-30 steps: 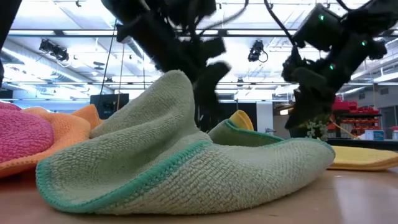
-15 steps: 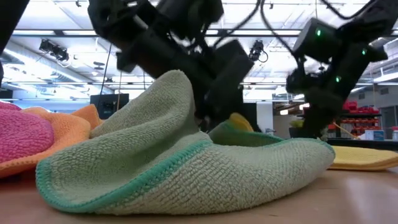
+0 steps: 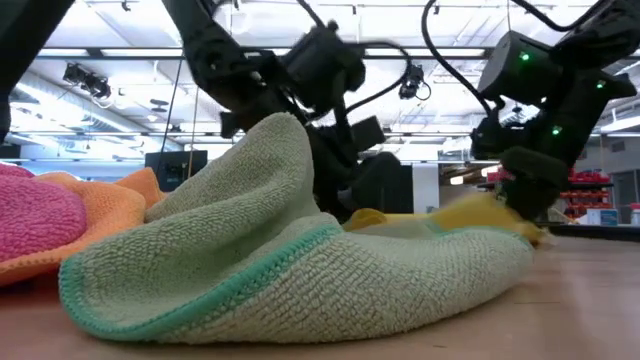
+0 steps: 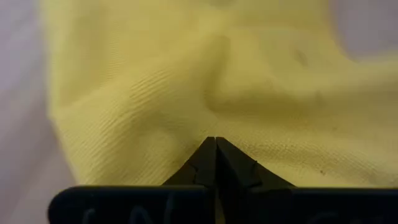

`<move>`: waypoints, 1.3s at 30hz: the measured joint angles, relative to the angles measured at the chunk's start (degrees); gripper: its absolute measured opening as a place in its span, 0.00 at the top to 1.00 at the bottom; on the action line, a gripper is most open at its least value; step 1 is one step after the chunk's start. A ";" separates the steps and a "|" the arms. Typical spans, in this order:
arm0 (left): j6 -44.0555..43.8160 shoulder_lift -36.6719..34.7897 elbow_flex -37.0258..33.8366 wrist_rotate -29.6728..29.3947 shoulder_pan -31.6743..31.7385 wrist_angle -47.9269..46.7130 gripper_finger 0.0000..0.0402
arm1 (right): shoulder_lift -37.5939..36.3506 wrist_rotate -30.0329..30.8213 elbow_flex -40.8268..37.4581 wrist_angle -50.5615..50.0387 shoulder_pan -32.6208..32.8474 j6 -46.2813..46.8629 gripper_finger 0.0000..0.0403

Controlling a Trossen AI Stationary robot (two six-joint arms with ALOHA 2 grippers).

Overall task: Fold microfiber towels
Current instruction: Fold the yellow towel

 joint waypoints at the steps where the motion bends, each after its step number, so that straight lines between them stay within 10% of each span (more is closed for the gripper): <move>1: -0.01 0.00 0.01 -0.01 1.23 -0.46 0.96 | -0.71 -0.04 -0.08 -1.14 -0.01 0.04 0.99; 19: 4.71 -12.02 -0.17 2.02 6.70 -4.00 0.98 | -3.22 4.12 0.67 -4.64 -6.22 -3.61 0.99; 29: 6.02 -20.94 -0.13 2.15 -5.39 -20.73 0.93 | -10.08 4.17 5.01 -4.95 -6.39 -7.56 0.99; 39: -0.87 -11.22 -0.07 1.84 -17.28 -14.98 0.98 | -8.89 4.28 5.37 -2.28 -6.32 -7.96 0.99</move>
